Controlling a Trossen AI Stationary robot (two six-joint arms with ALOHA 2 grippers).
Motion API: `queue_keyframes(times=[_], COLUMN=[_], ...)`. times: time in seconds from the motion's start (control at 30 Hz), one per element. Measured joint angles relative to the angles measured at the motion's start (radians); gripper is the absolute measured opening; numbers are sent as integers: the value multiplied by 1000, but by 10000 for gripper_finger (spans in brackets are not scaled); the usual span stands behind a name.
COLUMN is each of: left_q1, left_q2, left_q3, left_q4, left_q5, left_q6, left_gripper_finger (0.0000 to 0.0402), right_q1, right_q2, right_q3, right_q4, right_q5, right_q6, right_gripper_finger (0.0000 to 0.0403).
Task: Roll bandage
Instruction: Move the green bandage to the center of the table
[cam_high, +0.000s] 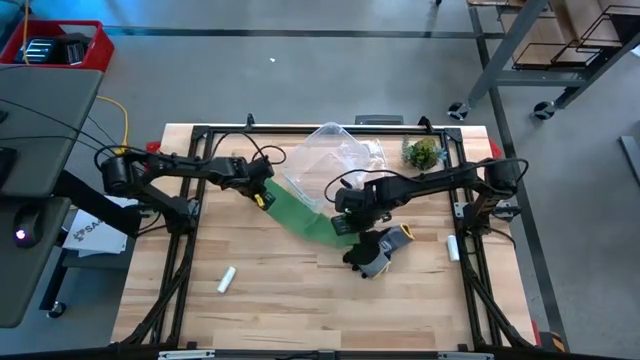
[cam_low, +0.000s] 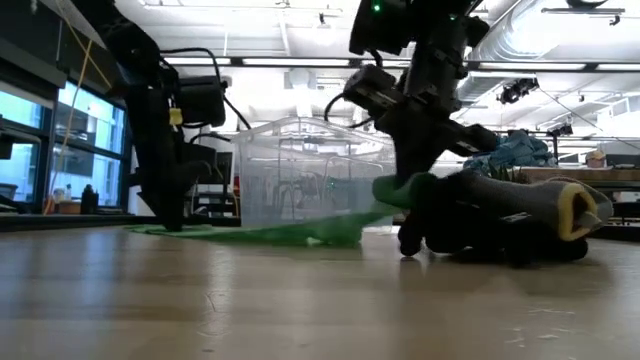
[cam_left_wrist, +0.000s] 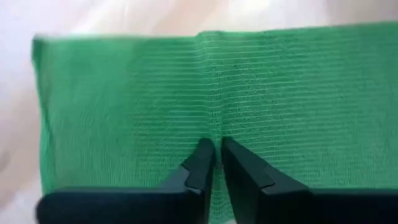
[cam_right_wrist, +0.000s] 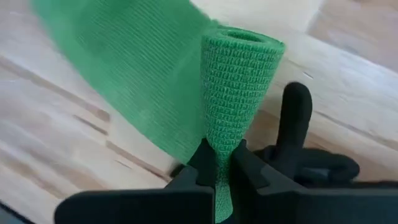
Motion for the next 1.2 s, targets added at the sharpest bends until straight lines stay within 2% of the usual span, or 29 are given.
queue_keyframes(times=[0.13, 0.4, 0.57, 0.77, 0.97, 1.2], left_q1=[-43, -187, -269, -309, -312, -312], left_q2=[-64, -135, -135, -136, -137, -137], left_q3=[-11, -16, -15, -13, -12, -12], left_q4=[-92, -183, -148, -38, 82, 100], left_q5=[70, 84, 74, 28, -63, -112], left_q6=[-129, -335, -448, -523, -534, -534], left_gripper_finger=[5, 1, 1, 2, 3, 3], right_q1=[20, 17, 3, -19, -49, -80], right_q2=[0, -31, -53, -74, -76, -76], right_q3=[0, 0, 0, 0, -2, -74], right_q4=[-38, -111, -121, -206, -243, -241], right_q5=[19, 133, 152, 248, 339, 392], right_q6=[35, 92, 80, 79, 71, 82], right_gripper_finger=[3, 2, 2, 2, 2, 3])
